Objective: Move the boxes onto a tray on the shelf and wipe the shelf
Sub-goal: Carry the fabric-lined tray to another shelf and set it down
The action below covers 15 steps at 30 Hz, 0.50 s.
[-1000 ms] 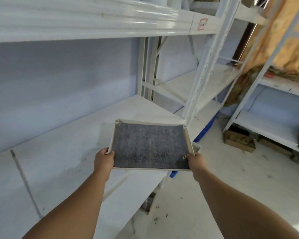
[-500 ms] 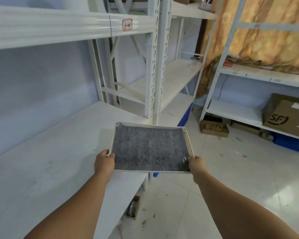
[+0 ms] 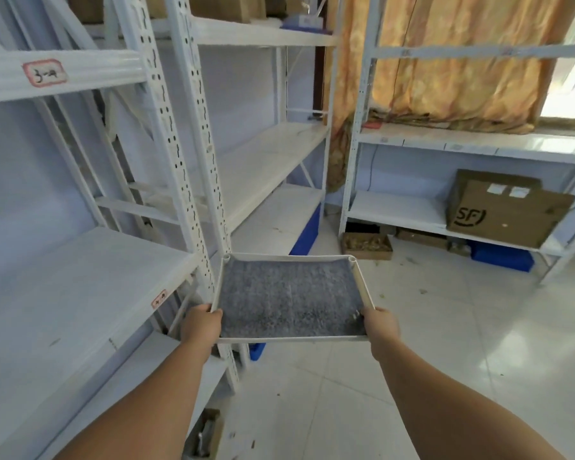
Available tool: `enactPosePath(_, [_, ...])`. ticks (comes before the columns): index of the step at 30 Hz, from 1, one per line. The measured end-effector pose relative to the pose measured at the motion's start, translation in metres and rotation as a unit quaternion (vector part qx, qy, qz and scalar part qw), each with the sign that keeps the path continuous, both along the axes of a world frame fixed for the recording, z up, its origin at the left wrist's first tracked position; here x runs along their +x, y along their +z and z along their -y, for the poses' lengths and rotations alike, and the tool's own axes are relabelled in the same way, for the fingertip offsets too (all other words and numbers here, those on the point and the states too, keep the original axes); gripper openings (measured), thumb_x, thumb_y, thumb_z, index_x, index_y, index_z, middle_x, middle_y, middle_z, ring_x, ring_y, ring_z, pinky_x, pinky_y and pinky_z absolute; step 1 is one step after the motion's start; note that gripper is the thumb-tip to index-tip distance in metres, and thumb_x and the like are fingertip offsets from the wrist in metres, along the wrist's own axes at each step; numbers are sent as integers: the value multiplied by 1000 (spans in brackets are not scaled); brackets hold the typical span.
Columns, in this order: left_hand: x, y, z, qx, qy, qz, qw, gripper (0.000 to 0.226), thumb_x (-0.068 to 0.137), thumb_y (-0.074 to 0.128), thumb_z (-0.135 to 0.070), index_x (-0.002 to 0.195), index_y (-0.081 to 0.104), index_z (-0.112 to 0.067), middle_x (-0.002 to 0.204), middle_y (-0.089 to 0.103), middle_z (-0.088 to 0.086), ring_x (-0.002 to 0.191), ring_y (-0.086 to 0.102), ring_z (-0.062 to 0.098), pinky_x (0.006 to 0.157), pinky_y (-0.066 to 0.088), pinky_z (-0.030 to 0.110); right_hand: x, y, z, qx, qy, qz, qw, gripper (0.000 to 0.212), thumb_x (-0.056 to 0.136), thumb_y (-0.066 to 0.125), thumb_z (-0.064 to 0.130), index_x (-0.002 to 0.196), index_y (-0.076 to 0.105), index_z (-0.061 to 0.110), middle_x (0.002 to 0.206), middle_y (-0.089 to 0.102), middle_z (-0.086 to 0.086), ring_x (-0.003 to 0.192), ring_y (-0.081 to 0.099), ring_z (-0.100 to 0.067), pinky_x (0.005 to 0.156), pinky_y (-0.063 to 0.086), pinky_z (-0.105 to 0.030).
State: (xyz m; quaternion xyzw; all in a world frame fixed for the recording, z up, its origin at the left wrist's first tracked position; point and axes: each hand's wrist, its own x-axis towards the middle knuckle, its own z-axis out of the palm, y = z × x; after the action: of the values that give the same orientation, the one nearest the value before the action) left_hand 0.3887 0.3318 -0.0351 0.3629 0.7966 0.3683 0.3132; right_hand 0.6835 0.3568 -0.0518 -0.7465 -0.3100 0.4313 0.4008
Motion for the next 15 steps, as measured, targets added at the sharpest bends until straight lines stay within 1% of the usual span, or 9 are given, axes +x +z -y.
enactPosePath(2, [26, 5, -14, 0, -15, -4, 1000, 27, 94, 50, -15, 114, 65, -3, 96, 64, 17, 85, 58, 30, 72, 44, 34, 28, 4, -7, 11, -18, -8, 1000, 16, 87, 54, 18, 87, 68, 8, 83, 64, -18, 83, 61, -34, 73, 49, -41])
enactPosePath(4, [50, 11, -27, 1, -34, -16, 999, 25, 94, 50, -16, 108, 66, -2, 91, 64, 17, 86, 60, 33, 74, 46, 38, 54, 11, -14, 19, -31, -15, 999, 18, 86, 56, 19, 88, 69, 7, 81, 64, -17, 81, 60, -33, 71, 47, -38])
enactPosePath(6, [74, 22, -40, 6, -53, -29, 998, 23, 94, 50, -16, 105, 65, -3, 91, 64, 17, 85, 58, 32, 75, 45, 37, 79, 23, -20, 34, -49, -29, 998, 19, 85, 57, 19, 90, 69, 4, 76, 62, -15, 77, 58, -31, 68, 44, -37])
enactPosePath(8, [97, 32, -56, 34, -67, -23, 997, 27, 95, 49, -14, 115, 63, -2, 102, 65, 19, 89, 59, 33, 78, 45, 37, 102, 38, -25, 55, -63, -46, 995, 16, 85, 59, 17, 88, 68, 4, 70, 59, -12, 71, 55, -29, 67, 43, -37])
enactPosePath(10, [120, 45, -71, 59, -74, -7, 995, 34, 95, 48, -15, 126, 55, -4, 119, 62, 18, 100, 58, 34, 84, 44, 37, 123, 53, -30, 69, -75, -52, 993, 12, 86, 59, 17, 86, 66, 7, 73, 60, -12, 70, 55, -27, 68, 45, -39])
enactPosePath(11, [131, 51, -79, 68, -79, 1, 994, 36, 96, 48, -17, 129, 53, -5, 123, 60, 17, 101, 58, 32, 83, 43, 36, 134, 59, -33, 77, -86, -52, 992, 12, 85, 60, 18, 83, 66, 8, 76, 61, -13, 70, 56, -27, 69, 46, -40])
enactPosePath(13, [151, 59, -95, 84, -100, 12, 991, 36, 97, 47, -20, 130, 52, -5, 122, 60, 15, 98, 57, 29, 80, 43, 36, 153, 73, -38, 95, -105, -52, 989, 12, 84, 60, 18, 81, 67, 8, 77, 60, -13, 69, 55, -26, 68, 45, -39])
enactPosePath(15, [168, 68, -113, 95, -123, 9, 988, 35, 97, 47, -23, 126, 56, -4, 119, 63, 16, 99, 59, 31, 79, 44, 36, 170, 86, -43, 111, -118, -38, 986, 13, 88, 56, 15, 85, 66, 7, 73, 58, -10, 65, 53, -23, 62, 43, -33])
